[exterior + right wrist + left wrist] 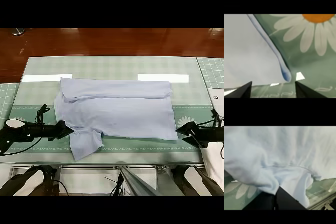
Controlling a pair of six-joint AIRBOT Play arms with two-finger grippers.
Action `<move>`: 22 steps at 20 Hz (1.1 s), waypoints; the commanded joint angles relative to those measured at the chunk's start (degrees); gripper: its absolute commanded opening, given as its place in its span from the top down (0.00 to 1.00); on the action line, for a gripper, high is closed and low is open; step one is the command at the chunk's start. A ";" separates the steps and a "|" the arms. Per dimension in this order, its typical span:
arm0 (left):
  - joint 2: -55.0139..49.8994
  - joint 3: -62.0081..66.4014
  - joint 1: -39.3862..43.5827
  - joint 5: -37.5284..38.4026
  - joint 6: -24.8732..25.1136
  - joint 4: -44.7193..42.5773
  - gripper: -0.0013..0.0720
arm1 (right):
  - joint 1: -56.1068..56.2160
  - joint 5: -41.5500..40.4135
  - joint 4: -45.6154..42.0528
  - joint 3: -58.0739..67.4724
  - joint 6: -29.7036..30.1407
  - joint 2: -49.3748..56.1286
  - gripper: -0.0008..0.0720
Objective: Fold the shirts.
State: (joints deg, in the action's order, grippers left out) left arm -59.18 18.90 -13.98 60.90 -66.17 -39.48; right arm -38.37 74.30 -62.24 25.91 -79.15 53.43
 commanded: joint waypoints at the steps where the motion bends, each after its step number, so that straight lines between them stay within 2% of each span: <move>1: -0.02 0.33 0.09 0.17 0.15 0.74 0.95 | 3.98 2.23 -2.54 -0.26 -0.63 3.43 0.14; 6: -0.02 0.33 0.09 0.13 0.15 0.76 0.95 | 5.44 -4.09 3.17 0.00 0.79 8.09 0.14; 9: -0.02 0.33 0.09 0.15 0.13 0.76 0.95 | 5.44 -6.64 9.64 0.33 4.79 10.01 0.14; 12: -0.02 0.33 0.09 0.13 0.15 0.79 0.95 | 5.44 -9.35 11.80 0.35 5.01 11.04 0.15; 13: -0.02 0.33 0.09 0.13 0.15 0.79 0.95 | 5.44 -9.42 12.50 0.35 5.84 11.41 0.21; 14: -0.02 0.33 0.09 0.13 0.15 0.76 0.95 | 5.44 -9.33 13.33 0.35 7.43 11.87 0.42; 15: -0.02 0.37 0.09 0.17 0.15 0.79 0.95 | 5.44 -8.61 14.73 0.35 10.86 12.07 0.87; 16: -0.02 0.57 0.07 0.46 0.15 0.76 0.95 | 5.44 -7.85 15.82 0.46 12.94 12.04 0.95; 18: -0.02 3.30 -0.94 2.84 0.17 0.74 0.95 | 5.42 -6.43 14.78 2.45 13.44 12.04 0.95; 22: -0.31 15.91 -6.12 6.58 0.00 0.74 0.95 | 5.44 -5.66 14.34 12.87 10.60 12.50 0.95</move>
State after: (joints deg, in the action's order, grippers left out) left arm -59.31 27.94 -17.45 65.12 -66.00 -38.74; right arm -32.97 67.61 -48.58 32.86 -67.94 65.49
